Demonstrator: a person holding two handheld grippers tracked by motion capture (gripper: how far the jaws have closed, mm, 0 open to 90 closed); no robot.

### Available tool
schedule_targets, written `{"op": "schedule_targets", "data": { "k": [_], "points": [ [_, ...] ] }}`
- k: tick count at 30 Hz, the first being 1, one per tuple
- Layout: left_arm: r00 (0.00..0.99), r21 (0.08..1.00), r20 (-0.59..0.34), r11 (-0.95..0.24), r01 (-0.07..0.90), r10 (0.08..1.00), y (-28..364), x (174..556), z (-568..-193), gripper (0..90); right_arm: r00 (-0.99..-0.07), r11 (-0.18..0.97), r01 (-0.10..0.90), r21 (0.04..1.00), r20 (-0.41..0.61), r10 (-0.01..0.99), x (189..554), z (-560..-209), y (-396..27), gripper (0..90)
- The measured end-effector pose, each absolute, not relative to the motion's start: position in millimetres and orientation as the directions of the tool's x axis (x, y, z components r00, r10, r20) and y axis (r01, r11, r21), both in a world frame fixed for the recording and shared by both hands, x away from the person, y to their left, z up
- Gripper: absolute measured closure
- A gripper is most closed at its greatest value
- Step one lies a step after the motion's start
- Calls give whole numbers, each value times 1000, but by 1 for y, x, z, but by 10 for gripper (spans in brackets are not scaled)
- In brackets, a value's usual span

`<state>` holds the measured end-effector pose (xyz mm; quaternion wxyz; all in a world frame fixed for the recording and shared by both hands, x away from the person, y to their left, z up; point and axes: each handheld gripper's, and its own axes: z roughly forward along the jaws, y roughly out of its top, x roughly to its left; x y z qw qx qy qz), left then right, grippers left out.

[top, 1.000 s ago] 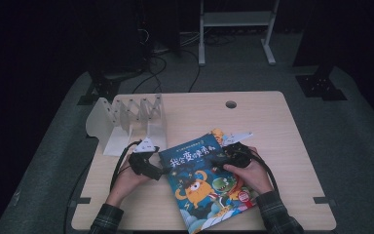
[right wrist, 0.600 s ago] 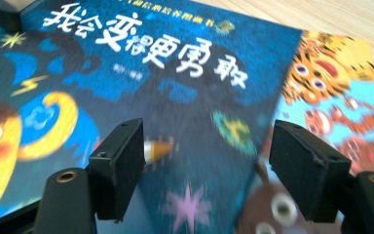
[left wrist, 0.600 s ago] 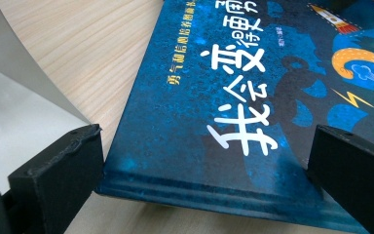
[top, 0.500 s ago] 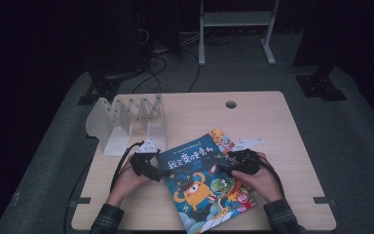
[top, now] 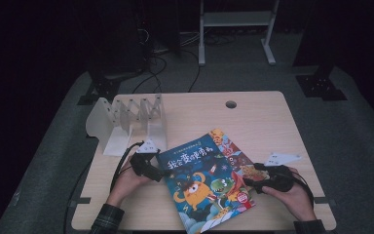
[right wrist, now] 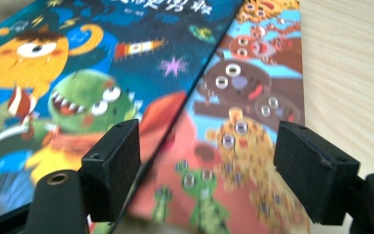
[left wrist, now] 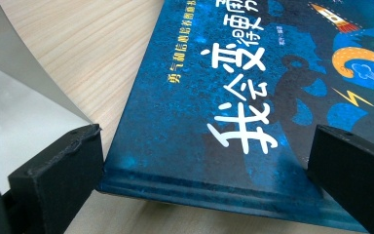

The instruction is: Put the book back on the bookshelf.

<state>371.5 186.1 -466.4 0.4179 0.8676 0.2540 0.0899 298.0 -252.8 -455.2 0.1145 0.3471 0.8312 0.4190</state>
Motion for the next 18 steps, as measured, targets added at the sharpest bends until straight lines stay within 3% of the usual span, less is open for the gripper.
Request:
{"op": "schedule_targets", "data": {
  "k": [18],
  "points": [
    [856, 771, -56, -522, 364, 514, 186, 372, -466, 0, -761, 446, 467, 763, 91, 642, 241, -466, -274, 190]
  ]
}}
